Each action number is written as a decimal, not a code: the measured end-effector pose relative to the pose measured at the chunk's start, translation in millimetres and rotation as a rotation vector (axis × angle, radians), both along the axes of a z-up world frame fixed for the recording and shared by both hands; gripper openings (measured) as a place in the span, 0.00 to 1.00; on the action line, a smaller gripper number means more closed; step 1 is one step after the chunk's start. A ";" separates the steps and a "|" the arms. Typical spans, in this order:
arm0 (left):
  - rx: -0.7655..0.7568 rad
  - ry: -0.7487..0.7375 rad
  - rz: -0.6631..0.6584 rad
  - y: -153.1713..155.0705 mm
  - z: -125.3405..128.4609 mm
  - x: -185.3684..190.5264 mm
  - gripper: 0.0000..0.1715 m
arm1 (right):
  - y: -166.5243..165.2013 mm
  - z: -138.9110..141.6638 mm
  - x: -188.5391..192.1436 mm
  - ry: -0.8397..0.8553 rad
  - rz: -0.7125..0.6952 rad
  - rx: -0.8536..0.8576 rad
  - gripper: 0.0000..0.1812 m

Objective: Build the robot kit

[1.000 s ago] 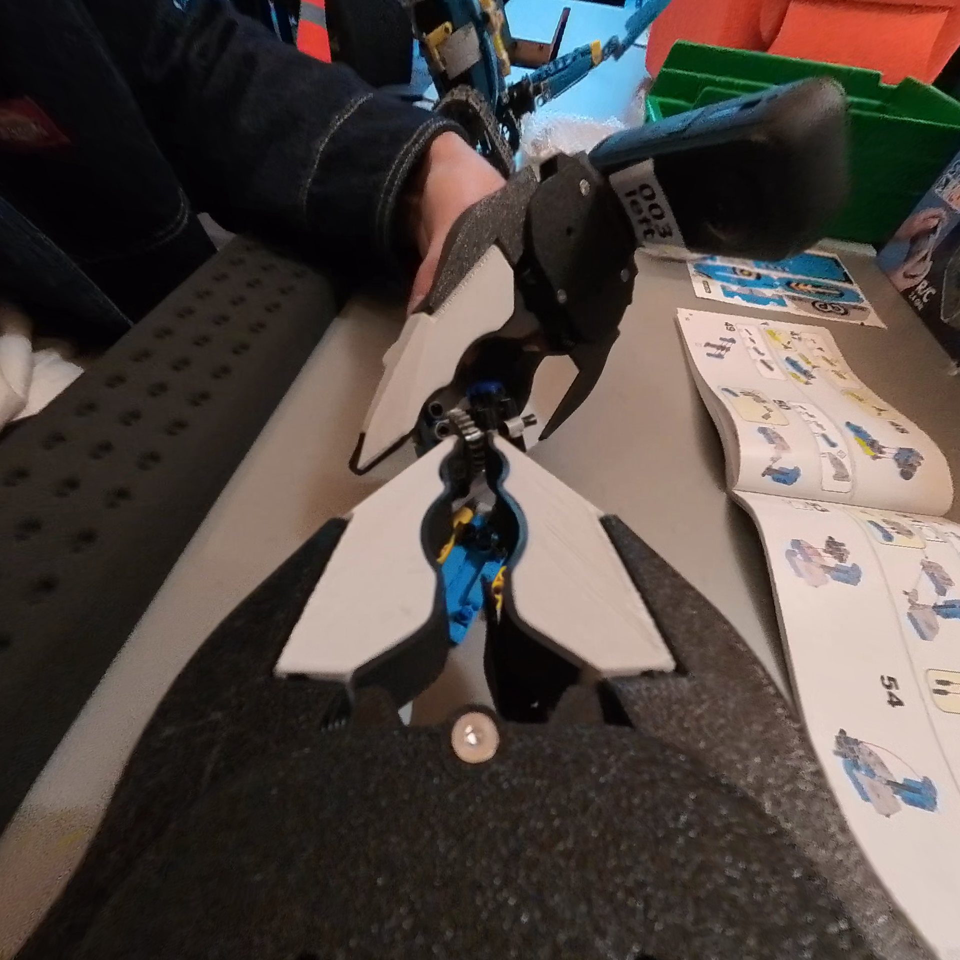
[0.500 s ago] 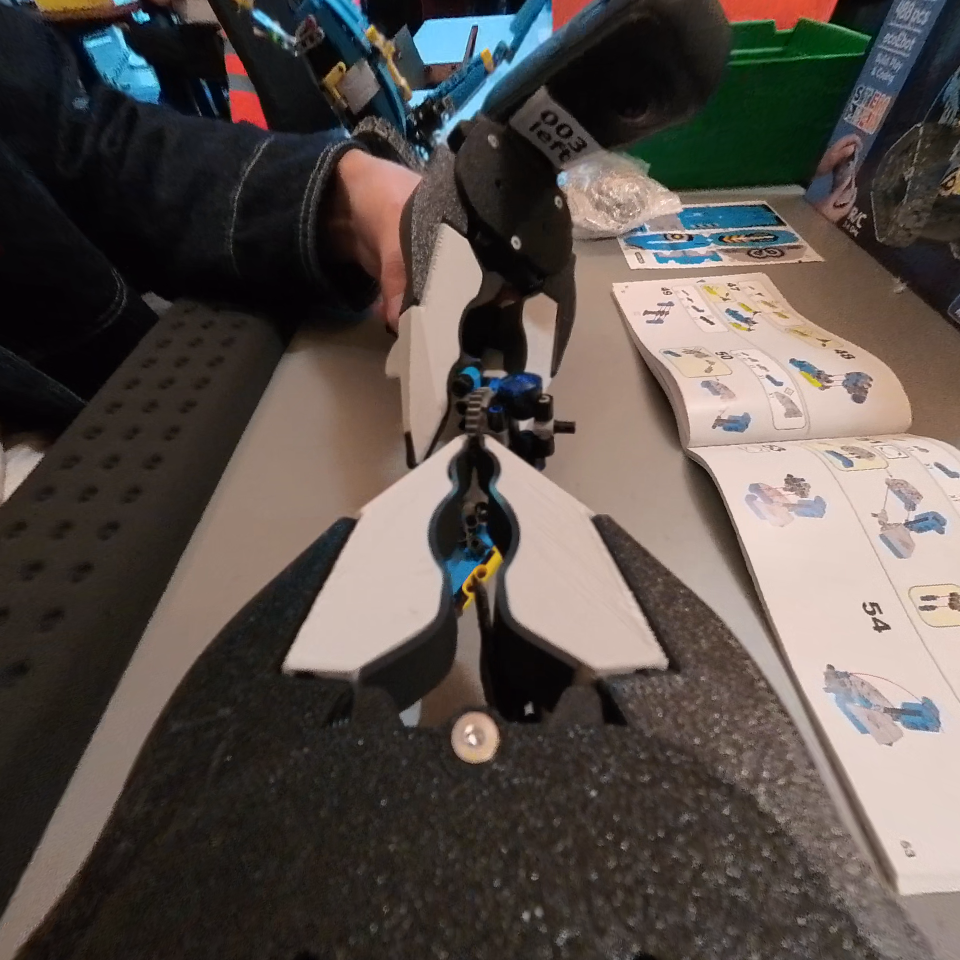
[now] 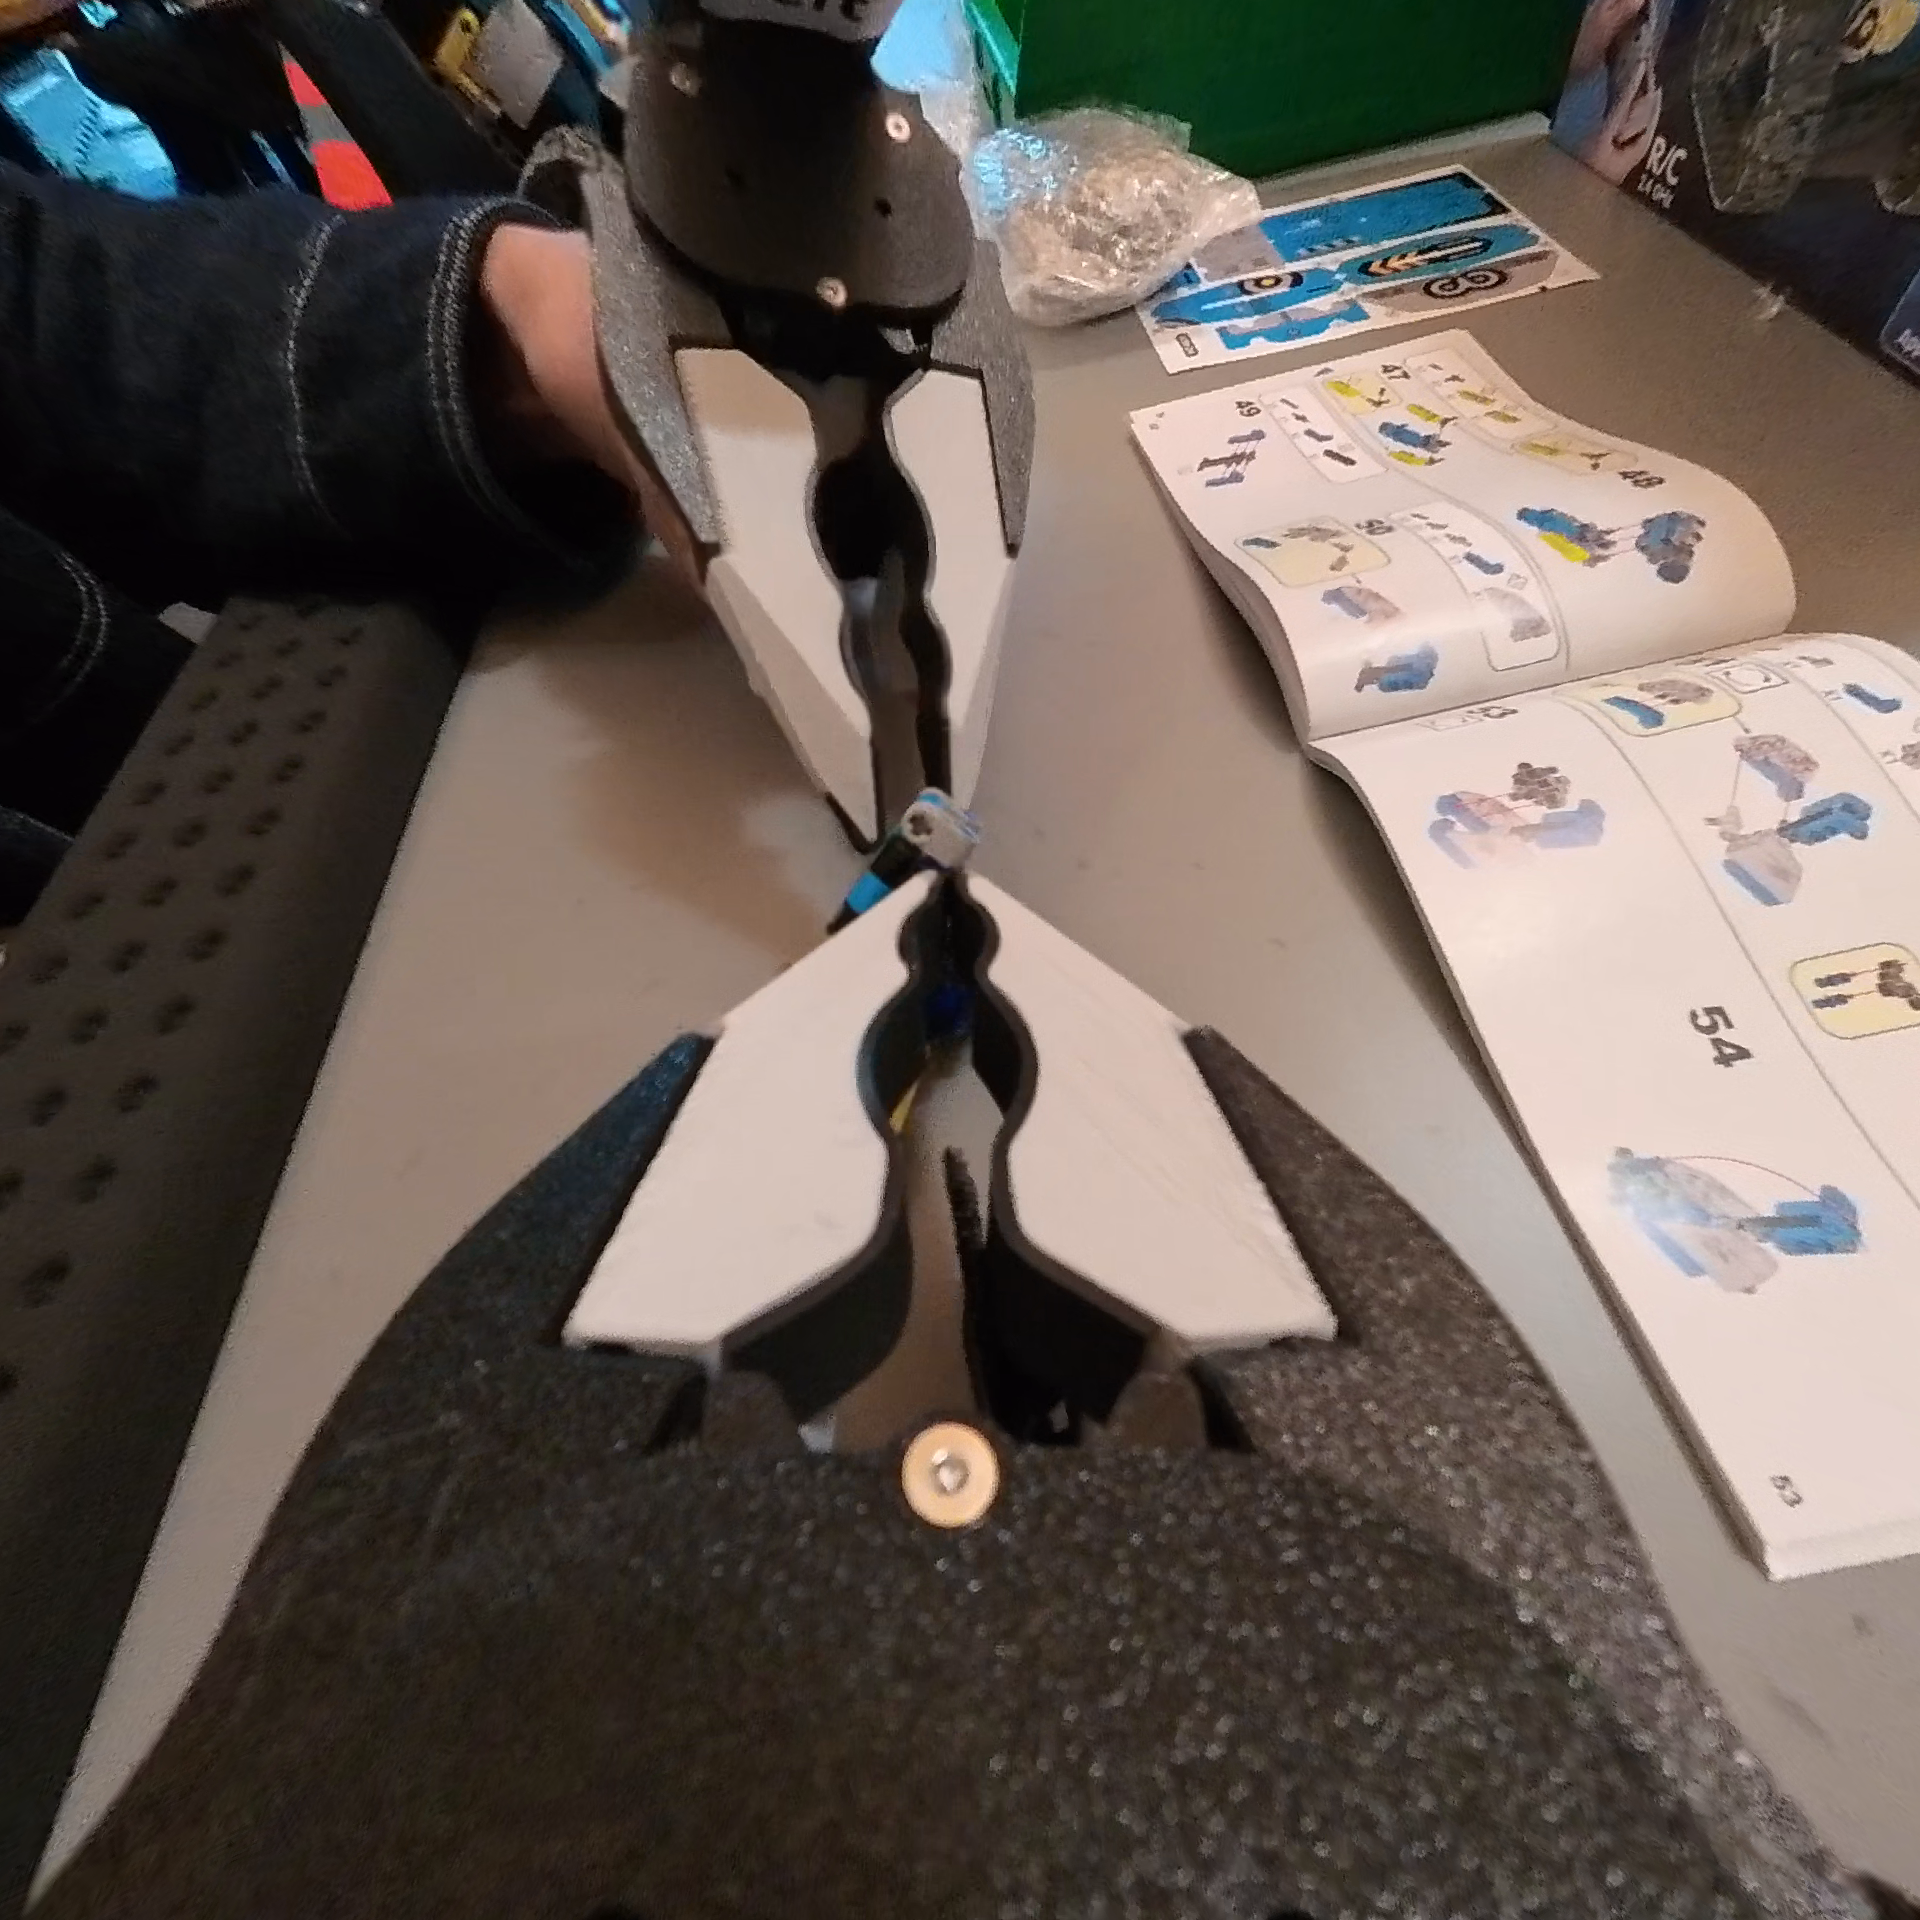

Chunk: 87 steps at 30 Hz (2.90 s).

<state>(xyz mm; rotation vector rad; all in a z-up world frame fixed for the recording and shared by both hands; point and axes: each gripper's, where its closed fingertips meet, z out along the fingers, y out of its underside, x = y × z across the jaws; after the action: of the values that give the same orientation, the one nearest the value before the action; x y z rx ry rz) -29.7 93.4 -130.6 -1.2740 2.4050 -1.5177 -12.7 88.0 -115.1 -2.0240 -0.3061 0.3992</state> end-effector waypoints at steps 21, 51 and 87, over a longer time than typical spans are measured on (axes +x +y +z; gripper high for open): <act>0.349 -0.123 0.032 39.3 -11.3 -3.6 0.26 | 19.2 -18.2 -17.2 -0.228 0.012 -0.053 0.08; 0.152 -0.077 -0.070 -2.5 -17.4 -1.6 0.10 | -40.8 -35.1 2.8 -0.113 0.032 -0.195 0.09; 0.338 0.004 0.145 -55.0 -25.1 -14.0 0.33 | -58.5 -42.3 -18.1 0.102 0.128 -0.328 0.16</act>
<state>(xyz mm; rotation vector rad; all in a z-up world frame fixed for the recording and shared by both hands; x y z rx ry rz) -43.7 38.4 -155.7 -1.3372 2.3778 -1.0181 -30.8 29.4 -157.4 -2.3006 -0.3242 0.6661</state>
